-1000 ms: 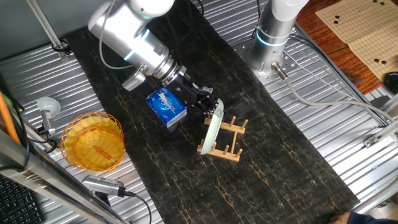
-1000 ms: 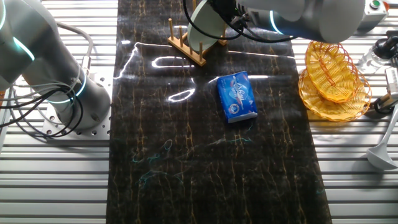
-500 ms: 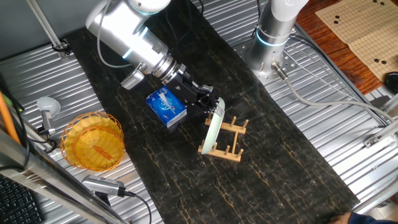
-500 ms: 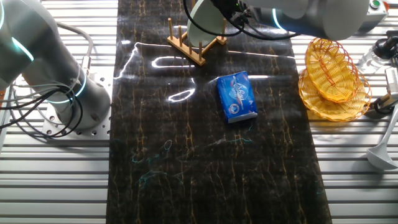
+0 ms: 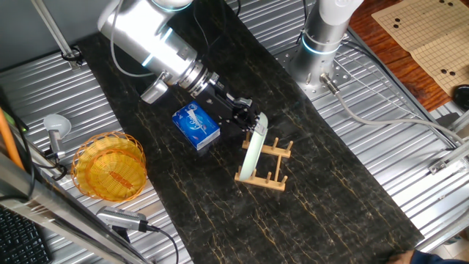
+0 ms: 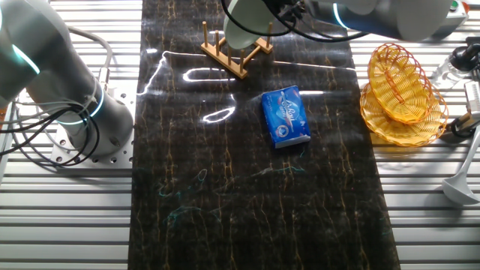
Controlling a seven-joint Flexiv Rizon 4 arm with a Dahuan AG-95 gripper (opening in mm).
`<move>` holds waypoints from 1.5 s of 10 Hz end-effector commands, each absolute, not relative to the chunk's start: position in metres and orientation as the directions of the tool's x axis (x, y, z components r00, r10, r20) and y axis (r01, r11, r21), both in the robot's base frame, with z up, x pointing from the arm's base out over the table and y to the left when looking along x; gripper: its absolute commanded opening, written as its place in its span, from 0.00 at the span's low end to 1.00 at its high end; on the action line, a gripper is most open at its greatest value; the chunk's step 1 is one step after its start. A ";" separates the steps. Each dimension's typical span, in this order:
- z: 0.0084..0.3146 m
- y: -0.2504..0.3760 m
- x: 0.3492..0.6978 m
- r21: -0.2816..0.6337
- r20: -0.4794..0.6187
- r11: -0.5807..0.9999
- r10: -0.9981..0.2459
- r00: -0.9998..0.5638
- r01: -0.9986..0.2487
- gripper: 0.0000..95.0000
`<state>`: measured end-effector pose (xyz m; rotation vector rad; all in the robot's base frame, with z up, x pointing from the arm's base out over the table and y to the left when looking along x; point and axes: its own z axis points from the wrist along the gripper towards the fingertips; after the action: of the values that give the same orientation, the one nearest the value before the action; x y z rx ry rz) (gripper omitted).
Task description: Take the dish off the dish rack
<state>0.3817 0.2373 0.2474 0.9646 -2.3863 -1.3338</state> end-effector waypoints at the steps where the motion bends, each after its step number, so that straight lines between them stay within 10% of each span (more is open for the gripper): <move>1: 0.252 0.239 0.380 0.829 -0.101 0.365 -0.647 -0.756 -0.423 0.00; 15: 0.308 0.244 0.390 0.734 0.064 0.531 -0.675 -0.735 -0.424 0.00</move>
<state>0.3886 0.2453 0.3060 0.9035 -2.4285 -1.0752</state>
